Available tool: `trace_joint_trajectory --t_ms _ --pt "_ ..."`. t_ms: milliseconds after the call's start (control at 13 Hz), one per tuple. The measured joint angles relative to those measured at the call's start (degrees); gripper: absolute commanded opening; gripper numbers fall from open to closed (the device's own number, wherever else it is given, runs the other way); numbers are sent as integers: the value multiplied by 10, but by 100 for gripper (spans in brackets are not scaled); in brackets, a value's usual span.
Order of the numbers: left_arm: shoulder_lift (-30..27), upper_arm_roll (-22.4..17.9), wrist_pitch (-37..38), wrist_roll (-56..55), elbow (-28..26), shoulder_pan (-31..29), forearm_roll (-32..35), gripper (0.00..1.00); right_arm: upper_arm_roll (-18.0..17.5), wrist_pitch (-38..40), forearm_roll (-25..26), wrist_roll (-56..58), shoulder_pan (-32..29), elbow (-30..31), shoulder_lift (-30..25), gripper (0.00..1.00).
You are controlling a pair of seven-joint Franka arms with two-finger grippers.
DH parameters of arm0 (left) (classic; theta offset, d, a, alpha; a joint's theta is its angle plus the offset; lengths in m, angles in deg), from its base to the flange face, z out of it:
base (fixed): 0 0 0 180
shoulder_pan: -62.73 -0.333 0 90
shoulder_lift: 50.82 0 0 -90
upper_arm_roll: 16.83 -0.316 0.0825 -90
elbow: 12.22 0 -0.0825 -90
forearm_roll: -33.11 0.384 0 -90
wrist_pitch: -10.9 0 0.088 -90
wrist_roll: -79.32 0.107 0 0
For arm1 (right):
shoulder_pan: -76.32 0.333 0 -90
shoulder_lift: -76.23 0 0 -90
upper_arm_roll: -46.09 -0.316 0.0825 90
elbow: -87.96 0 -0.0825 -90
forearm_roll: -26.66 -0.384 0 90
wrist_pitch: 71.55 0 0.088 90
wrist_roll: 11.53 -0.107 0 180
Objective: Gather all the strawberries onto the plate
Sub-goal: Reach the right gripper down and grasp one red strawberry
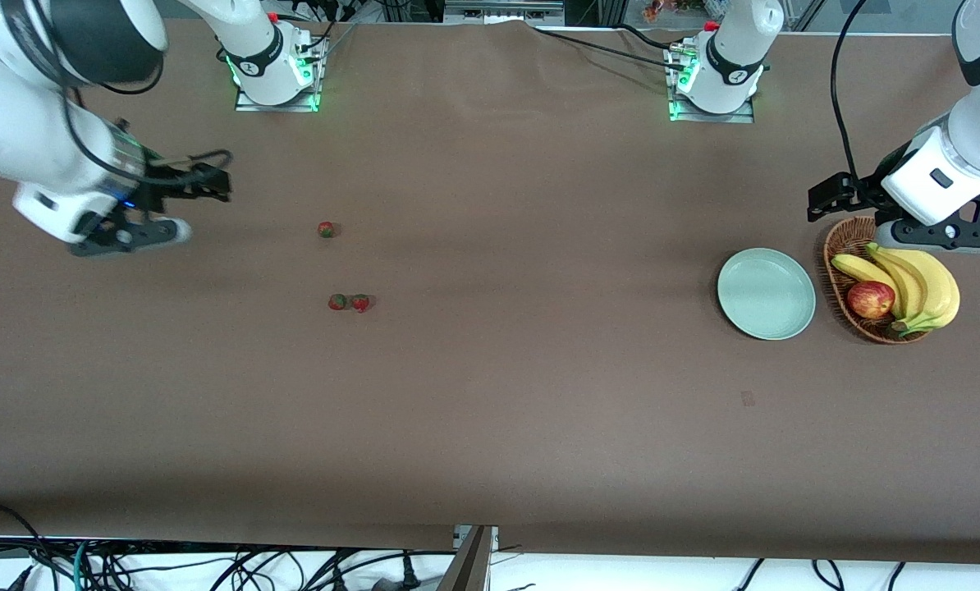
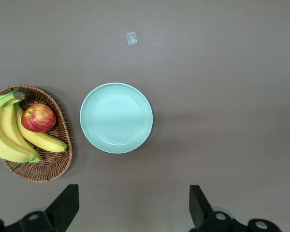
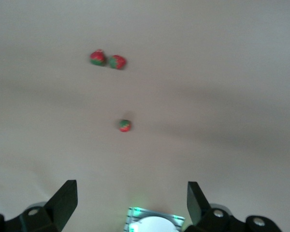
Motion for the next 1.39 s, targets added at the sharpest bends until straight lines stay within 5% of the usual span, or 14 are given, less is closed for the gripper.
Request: trace_joint_trajectory --t_ms 309,540,1081,1389 --pt "0 0 0 0 0 0 0 100 -19 -240 -20 -9 5 194 9 100" --pt "0 0 0 0 0 0 0 100 -72 -393 -21 -79 10 312 16 100" --pt "0 0 0 0 0 0 0 100 -88 -518 -21 -105 16 388 80 97" --pt "0 0 0 0 0 0 0 100 -88 -552 -21 -105 16 422 83 77"
